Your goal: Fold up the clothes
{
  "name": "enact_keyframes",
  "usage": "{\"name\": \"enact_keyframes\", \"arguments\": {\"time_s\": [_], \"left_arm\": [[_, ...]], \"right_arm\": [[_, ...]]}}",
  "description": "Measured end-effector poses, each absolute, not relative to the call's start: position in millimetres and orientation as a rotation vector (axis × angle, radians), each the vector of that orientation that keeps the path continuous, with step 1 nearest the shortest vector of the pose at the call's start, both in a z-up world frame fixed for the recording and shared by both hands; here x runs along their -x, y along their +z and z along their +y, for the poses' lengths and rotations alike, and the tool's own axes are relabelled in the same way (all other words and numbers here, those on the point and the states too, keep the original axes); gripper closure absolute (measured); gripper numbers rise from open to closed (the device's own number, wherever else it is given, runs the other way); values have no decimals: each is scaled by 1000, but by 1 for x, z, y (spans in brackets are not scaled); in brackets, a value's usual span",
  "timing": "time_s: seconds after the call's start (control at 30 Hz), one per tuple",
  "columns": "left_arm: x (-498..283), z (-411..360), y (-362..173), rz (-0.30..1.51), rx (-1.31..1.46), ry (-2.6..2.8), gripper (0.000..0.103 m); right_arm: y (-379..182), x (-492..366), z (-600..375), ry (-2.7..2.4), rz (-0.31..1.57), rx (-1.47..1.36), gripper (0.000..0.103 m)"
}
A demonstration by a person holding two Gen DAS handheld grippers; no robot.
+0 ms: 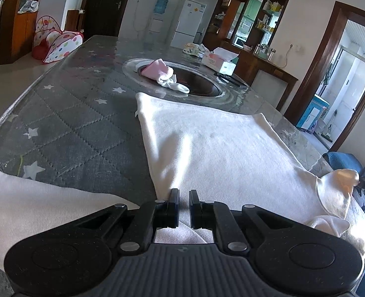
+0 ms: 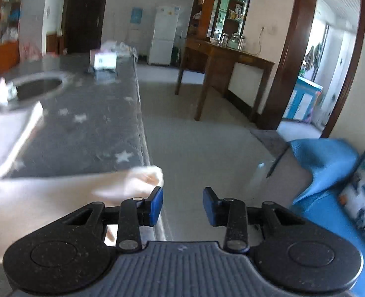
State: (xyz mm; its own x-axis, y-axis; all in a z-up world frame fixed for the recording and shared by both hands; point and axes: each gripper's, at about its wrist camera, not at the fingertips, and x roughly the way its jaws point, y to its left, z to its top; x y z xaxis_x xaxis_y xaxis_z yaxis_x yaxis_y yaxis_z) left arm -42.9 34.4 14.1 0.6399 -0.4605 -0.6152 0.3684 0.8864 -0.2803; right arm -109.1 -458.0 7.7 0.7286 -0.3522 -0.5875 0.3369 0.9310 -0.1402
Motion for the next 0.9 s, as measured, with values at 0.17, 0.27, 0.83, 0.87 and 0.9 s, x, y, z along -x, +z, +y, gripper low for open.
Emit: {"name": "enact_keyframes", "arguments": {"time_s": [0.17,0.27,0.83,0.87,0.9], "left_arm": [[45,29,16,735,103,-477,82],[48,23,19,731,76,-487,68],[92,-2,41,683,-38,-654,56],[98,-4,43,681,-47,-682,57],[105,-6,44,677,-60,-713,57]], "right_arm": [[15,116,-442,-351,547,64,67],[21,117,-433,-341,505,92,67],[21,129,-397,-4,606,98,67],[23,130,-389,63,616,102,67],[26,131,-379,141,623,107,67]]}}
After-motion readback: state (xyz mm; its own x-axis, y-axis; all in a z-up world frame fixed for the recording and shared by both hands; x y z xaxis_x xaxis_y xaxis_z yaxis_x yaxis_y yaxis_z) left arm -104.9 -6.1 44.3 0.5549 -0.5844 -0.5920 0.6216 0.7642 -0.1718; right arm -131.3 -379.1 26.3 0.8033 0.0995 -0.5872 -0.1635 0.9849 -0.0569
